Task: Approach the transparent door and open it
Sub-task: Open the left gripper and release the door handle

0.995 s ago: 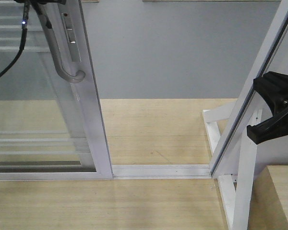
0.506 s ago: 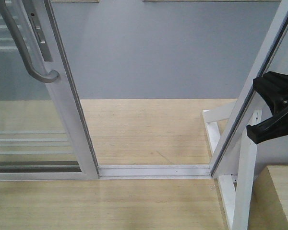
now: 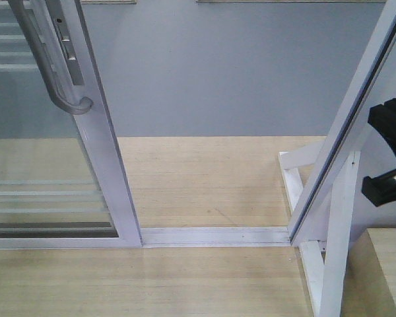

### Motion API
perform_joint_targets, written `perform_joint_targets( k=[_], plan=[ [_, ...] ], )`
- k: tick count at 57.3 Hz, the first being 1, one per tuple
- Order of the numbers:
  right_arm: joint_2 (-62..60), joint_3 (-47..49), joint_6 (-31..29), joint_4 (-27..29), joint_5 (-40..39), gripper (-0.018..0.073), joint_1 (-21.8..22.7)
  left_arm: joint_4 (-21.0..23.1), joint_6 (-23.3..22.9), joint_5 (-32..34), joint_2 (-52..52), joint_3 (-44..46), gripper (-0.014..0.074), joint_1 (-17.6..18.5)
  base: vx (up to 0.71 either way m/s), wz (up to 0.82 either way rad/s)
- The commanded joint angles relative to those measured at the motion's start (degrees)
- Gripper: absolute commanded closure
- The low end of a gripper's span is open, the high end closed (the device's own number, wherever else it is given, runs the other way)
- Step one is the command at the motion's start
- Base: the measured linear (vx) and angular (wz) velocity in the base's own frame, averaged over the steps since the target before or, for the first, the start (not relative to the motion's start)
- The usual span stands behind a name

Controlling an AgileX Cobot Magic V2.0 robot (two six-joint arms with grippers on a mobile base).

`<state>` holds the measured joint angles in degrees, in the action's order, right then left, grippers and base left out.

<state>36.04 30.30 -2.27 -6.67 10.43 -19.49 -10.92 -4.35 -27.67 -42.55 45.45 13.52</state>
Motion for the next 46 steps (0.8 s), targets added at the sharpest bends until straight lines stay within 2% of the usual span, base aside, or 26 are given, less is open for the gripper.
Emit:
perform_joint_targets(
  k=[1, 9, 28, 37, 46],
  plan=[
    [-2.67, 1.89, 0.2, -0.37, -1.07, 0.0564, 0.37, 0.83, -1.15, 6.44, 4.79, -4.21, 0.0596, 0.23, 0.0, 0.0],
    [-7.64, 0.69, 0.15, -0.55, 1.95, 0.0564, 0.37, 2.82, -2.14, 6.58, 11.85, -12.06, 0.0596, 0.23, 0.0, 0.0],
    [-17.32, -7.17, 0.17, -0.55, 0.82, 0.0564, 0.37, 3.58, -2.67, 12.09, 25.68, -26.19, 0.0596, 0.23, 0.0, 0.0],
    [-17.14, -8.31, 0.17, -0.47, -0.16, 0.0564, 0.37, 3.77, -2.6, 18.1, 25.84, -27.21, 0.0596, 0.23, 0.0, 0.0],
    [-17.14, -8.31, 0.15, -0.29, 4.01, 0.0562, 0.37, 3.75, -2.61, 19.19, 25.84, -27.21, 0.0596, 0.23, 0.0, 0.0]
  ],
)
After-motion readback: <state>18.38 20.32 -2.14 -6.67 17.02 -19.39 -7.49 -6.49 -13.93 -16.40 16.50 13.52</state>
